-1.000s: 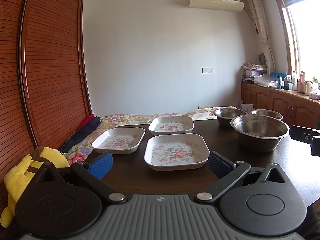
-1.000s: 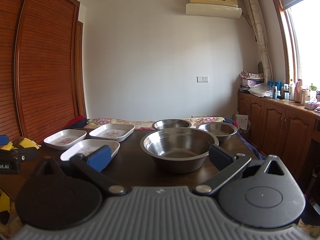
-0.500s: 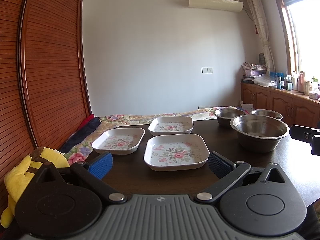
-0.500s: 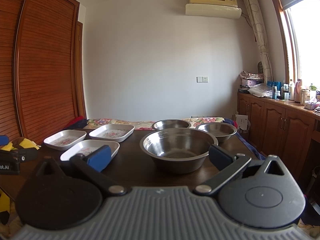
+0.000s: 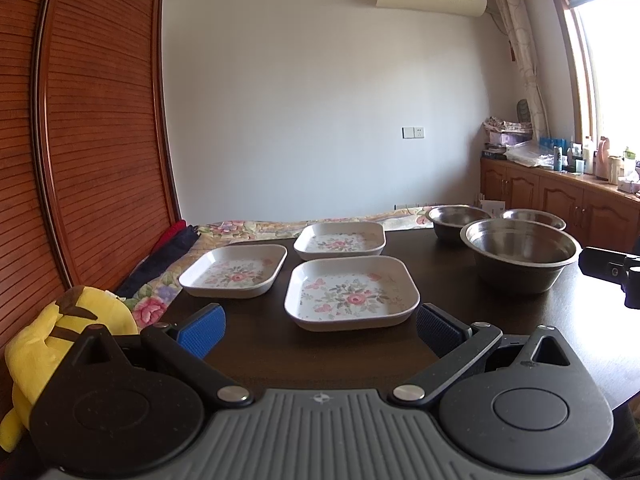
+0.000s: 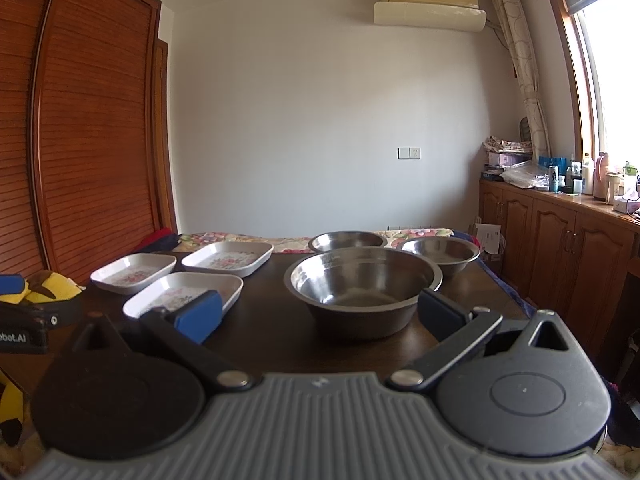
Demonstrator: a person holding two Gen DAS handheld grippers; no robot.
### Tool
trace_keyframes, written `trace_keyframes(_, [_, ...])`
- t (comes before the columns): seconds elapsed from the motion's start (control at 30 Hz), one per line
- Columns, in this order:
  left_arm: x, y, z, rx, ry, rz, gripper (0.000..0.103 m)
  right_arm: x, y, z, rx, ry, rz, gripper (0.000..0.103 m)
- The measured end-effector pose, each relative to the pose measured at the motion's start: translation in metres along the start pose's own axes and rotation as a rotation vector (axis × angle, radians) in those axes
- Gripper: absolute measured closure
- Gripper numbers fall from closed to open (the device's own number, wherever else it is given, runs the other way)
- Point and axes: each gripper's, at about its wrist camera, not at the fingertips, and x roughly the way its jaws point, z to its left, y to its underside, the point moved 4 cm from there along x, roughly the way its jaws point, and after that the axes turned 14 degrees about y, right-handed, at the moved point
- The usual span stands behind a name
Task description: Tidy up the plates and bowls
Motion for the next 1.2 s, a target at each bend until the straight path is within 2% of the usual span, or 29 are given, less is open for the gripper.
trace_keyframes(0.23, [0.012,0.007,0.003,-0.001,0.011,0.033,0.0,0.007,0.004,0.01,-0.028,-0.033,0.003,0.0])
trace_keyframes(0.43, [0.027,0.003,0.01,0.014,0.018,0.055,0.0,0.015,-0.003,0.03,-0.074,-0.122,0.003,0.0])
trace_keyframes(0.6, [0.04,-0.005,0.024,0.024,0.019,0.07,0.0,0.025,-0.009,0.041,-0.093,-0.171,0.009,0.0])
trace_keyframes(1.0, [0.069,-0.017,0.062,-0.02,0.042,0.101,0.002,0.057,-0.012,0.081,-0.162,-0.287,0.065,0.001])
trace_keyframes(1.07, [0.074,-0.019,0.067,-0.028,0.054,0.109,0.006,0.064,-0.012,0.088,-0.179,-0.303,0.077,0.004])
trace_keyframes(1.1, [0.077,-0.019,0.069,-0.027,0.064,0.117,0.006,0.068,-0.012,0.091,-0.186,-0.31,0.085,0.012])
trace_keyframes(1.2, [0.086,-0.02,0.074,-0.022,0.087,0.133,0.012,0.078,-0.011,0.099,-0.185,-0.33,0.118,0.014])
